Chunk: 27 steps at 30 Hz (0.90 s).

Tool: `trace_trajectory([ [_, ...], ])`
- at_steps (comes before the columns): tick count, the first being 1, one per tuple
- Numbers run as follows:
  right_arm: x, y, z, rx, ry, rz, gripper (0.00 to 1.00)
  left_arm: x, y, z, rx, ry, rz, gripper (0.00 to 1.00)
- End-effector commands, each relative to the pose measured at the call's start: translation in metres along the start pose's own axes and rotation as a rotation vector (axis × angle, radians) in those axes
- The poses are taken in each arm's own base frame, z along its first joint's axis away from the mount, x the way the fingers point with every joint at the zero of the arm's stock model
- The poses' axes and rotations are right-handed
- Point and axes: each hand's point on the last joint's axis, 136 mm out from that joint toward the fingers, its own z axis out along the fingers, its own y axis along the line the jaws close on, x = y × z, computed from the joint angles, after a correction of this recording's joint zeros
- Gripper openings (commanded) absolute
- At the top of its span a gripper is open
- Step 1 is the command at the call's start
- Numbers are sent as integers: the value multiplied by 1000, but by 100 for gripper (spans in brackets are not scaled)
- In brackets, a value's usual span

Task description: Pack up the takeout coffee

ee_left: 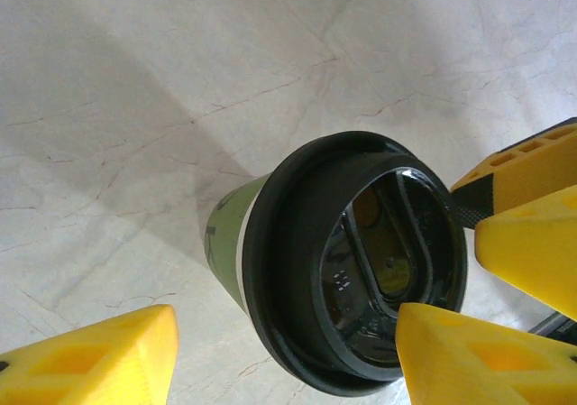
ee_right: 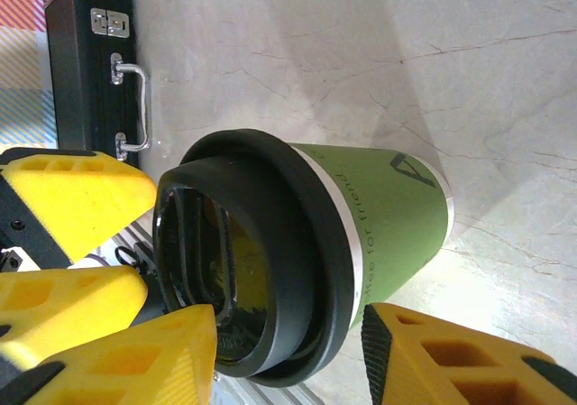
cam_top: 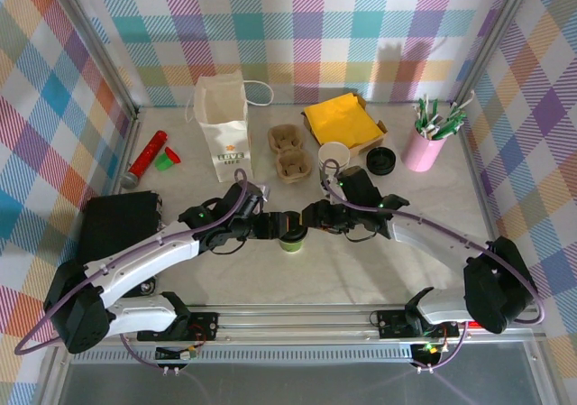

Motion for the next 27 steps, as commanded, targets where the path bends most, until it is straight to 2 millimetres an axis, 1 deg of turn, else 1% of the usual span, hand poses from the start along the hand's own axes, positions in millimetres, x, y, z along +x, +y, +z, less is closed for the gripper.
trace_trajectory([
  [1,-4,7,1,-1,-1,-29,48,4,5,6,-6,15,-15,64],
  [10,-3,-1,7,33,18,-31,48,12,22,8,-59,30,-23,62],
  [27,2,-16,14,79,43,-18,47,22,41,12,-102,50,-57,60],
])
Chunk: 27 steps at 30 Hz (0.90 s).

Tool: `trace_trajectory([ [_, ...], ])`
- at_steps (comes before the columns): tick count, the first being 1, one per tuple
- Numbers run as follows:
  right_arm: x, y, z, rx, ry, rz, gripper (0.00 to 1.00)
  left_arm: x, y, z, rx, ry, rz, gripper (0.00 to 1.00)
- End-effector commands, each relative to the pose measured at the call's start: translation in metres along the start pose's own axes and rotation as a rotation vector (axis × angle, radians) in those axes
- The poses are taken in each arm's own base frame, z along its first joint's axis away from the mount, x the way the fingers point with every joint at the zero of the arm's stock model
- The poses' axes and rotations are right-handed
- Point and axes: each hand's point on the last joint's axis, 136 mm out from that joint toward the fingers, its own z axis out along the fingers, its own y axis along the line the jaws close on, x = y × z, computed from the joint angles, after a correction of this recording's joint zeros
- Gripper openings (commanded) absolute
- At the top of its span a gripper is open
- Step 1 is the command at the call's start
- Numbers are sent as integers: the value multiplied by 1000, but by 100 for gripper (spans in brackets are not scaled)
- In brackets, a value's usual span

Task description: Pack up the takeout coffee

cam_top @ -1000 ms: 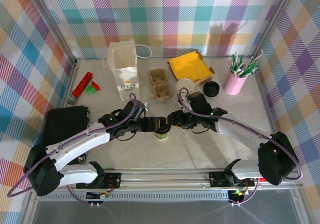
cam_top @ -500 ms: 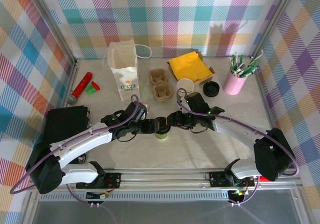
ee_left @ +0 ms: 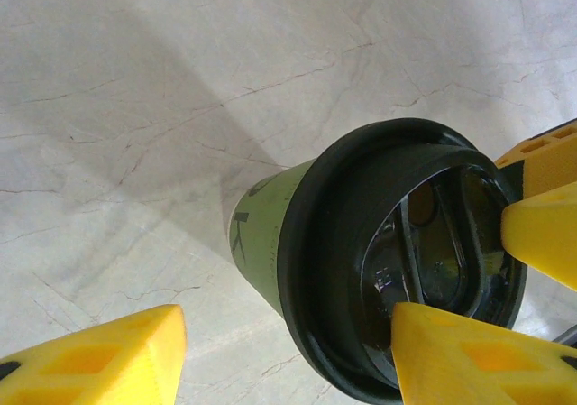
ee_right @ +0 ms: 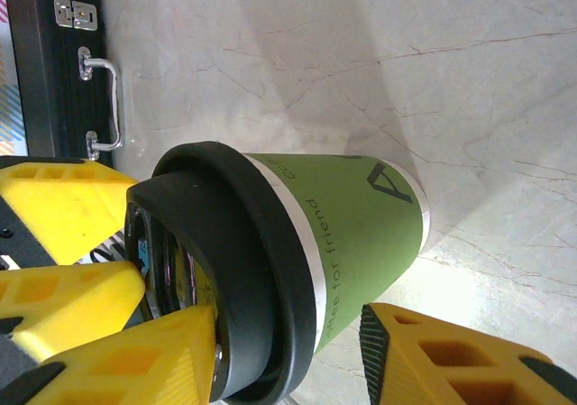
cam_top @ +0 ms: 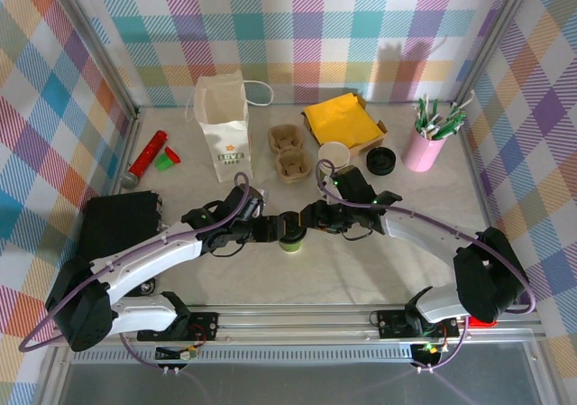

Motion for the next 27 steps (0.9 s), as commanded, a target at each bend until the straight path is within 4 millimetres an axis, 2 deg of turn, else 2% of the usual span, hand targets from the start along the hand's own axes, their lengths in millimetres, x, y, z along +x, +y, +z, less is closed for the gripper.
trace_trajectory([
  [1,5,-9,5,45,19,-10,47,15,23,4,-71,38,-28,60],
  [4,6,-19,6,84,13,-4,47,17,27,6,-76,41,-38,59],
  [8,10,-51,7,212,-7,28,47,24,33,10,-82,62,-41,58],
  [11,17,-64,13,243,11,57,46,28,36,11,-89,66,-42,58],
  [15,27,-67,22,227,38,80,45,34,41,15,-101,82,-39,58],
  [19,31,-67,21,265,43,52,46,38,43,18,-103,99,-41,56],
  [27,23,-49,10,276,12,-7,46,24,24,8,-35,57,-37,53],
])
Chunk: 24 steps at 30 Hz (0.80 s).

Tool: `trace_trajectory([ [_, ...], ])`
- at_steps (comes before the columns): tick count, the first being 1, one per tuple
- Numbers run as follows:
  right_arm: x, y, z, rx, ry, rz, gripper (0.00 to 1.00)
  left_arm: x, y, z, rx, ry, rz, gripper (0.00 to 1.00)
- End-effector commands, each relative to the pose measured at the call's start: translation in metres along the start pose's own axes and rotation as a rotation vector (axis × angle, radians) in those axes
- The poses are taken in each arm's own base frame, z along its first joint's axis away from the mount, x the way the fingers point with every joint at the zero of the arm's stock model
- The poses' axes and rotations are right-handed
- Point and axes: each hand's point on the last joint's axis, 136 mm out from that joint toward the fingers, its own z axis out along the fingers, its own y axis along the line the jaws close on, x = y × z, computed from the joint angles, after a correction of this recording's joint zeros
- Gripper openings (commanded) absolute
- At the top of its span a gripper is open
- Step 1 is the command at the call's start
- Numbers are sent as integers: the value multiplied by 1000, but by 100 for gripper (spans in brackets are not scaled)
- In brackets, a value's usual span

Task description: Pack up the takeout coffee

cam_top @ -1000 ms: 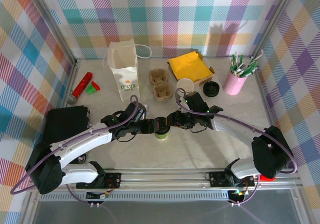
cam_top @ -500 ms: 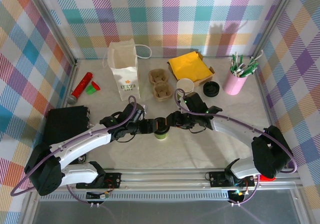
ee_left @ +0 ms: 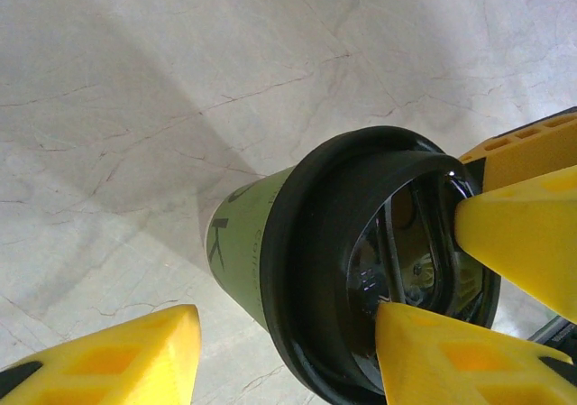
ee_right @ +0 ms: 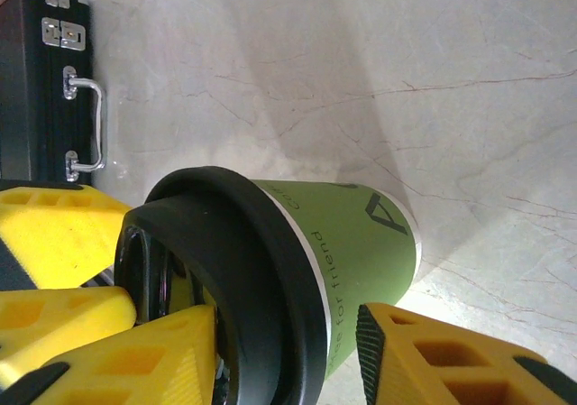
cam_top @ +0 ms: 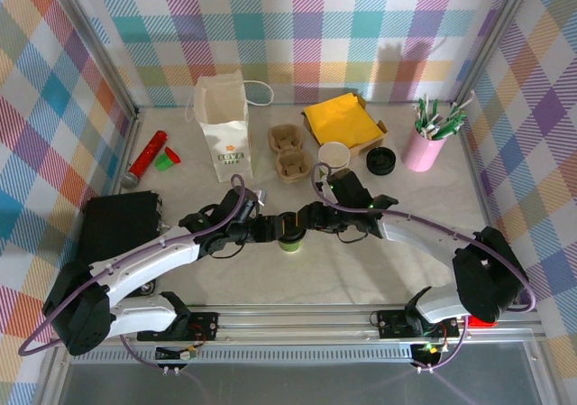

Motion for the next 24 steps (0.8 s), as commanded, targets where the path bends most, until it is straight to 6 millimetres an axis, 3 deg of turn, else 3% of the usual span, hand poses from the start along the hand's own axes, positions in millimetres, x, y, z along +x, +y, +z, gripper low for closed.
trace_trajectory([
  [1,27,-45,1,210,80,30,46,20,26,1,-100,73,-12,53],
  [12,1,-15,-14,199,29,-33,46,-9,1,-11,-62,27,19,54],
  [24,-9,2,-28,170,-1,-53,48,-28,-18,-26,-25,-18,26,55],
])
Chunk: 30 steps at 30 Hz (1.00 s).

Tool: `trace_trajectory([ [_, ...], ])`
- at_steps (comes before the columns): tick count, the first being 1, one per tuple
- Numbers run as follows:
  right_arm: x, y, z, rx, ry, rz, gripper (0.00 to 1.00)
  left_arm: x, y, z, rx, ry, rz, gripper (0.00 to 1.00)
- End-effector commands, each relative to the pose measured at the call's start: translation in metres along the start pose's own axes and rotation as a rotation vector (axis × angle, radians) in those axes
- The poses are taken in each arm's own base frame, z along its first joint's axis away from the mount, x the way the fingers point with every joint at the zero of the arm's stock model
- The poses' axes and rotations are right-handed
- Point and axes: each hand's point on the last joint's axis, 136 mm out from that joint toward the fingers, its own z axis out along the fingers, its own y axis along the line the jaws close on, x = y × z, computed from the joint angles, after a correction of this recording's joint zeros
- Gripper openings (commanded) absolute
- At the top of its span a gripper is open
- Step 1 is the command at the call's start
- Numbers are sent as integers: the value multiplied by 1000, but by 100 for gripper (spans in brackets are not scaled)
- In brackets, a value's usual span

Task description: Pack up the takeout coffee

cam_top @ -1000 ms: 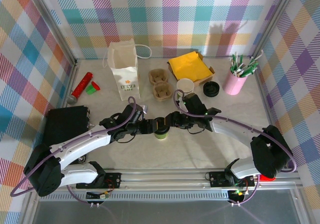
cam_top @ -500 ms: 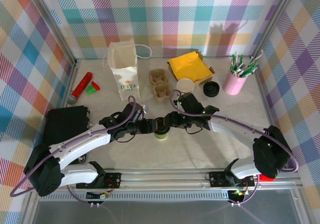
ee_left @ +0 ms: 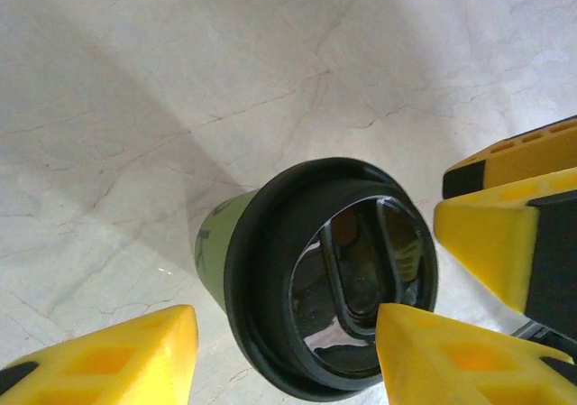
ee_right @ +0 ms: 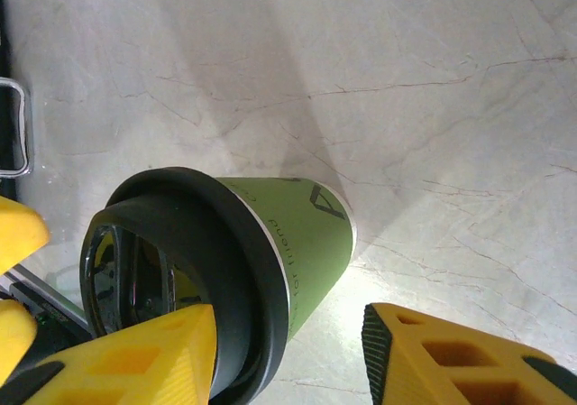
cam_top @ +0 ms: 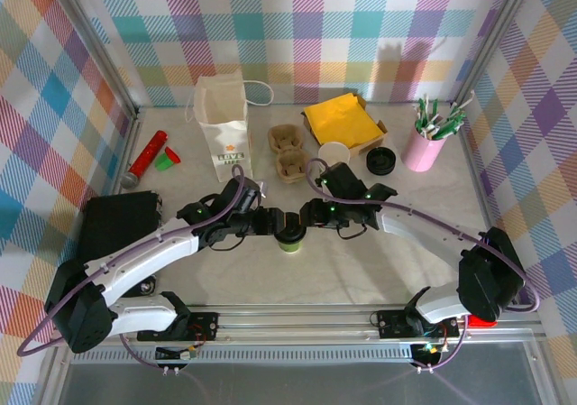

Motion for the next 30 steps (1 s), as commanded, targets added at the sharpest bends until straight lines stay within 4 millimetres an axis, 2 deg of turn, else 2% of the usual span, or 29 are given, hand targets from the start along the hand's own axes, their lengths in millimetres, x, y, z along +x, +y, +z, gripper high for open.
trace_trajectory([
  [1,-2,5,-9,1,-12,-21,48,-9,1,-8,-17,-23,9,55],
  [9,1,0,-3,21,-3,-25,48,-2,9,5,-45,3,0,54],
  [17,9,-2,7,40,30,-35,48,13,25,19,-87,48,-22,52],
  [30,29,-31,23,132,81,-8,48,33,40,26,-104,83,-49,50],
])
